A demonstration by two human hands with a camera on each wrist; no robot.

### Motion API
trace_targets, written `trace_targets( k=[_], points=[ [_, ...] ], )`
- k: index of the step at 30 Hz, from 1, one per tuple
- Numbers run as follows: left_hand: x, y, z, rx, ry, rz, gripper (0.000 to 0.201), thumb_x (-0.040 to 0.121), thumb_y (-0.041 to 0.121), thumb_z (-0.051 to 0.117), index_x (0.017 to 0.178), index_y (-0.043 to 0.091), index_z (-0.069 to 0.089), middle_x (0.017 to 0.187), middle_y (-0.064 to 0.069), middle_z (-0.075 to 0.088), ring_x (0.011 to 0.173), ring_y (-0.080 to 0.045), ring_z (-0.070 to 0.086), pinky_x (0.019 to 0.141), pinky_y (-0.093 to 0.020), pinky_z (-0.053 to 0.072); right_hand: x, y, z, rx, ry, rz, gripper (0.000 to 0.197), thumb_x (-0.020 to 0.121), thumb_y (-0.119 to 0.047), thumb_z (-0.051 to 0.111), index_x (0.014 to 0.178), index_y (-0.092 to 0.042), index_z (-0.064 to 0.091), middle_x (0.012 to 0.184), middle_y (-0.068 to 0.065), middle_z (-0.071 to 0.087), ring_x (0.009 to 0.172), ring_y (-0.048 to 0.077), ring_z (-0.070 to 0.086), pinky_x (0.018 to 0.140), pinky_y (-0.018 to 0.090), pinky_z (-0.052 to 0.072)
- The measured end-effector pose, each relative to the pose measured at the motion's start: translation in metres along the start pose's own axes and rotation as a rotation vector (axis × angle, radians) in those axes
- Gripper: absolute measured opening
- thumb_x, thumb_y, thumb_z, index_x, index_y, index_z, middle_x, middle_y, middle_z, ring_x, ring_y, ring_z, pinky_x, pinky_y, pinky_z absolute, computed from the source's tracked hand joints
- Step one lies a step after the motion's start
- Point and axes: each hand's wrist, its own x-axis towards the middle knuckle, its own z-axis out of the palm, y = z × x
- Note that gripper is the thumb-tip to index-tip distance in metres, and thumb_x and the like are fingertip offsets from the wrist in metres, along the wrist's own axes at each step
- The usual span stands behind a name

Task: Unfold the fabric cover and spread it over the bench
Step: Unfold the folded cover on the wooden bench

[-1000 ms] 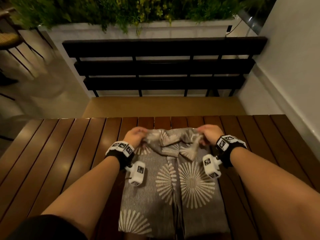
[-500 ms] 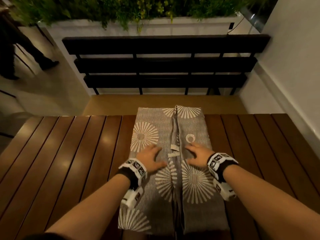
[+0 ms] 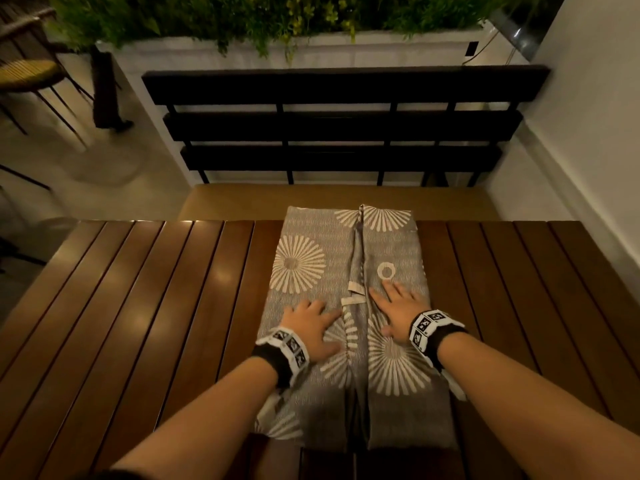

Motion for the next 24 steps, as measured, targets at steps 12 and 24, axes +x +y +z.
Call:
trace_targets(
  k=[12,24],
  points=[
    [-0.006,-0.019,0.006,0.015,-0.023,-0.05,0.103,0.072,0.077,0.051,0.151,0.035,0.002,0.159,0.0,0.013,0.141,-0.031,0.019,0.108,-0.052,0.033,-0.017,-0.035,-0.024,-0.129,0.153,-0.057,0.05,0.088,-0.023,0.057,0.134,-0.01,0.04,0.134,0.017,0.046,0.112,0.034,0.054,0.087,0.042,0.049],
    [-0.037,0.064,0.025,-0.372,0.009,-0.358,0.103,0.07,0.083,0.049,0.135,0.004,0.035,0.119,-0.012,0.061,0.103,-0.029,0.062,0.08,-0.035,0.051,-0.032,-0.048,0.008,0.02,0.014,-0.076,0.11,0.072,-0.059,0.068,0.151,-0.031,-0.003,0.159,0.012,0.0,0.145,0.039,0.01,0.108,0.048,0.038]
  ],
)
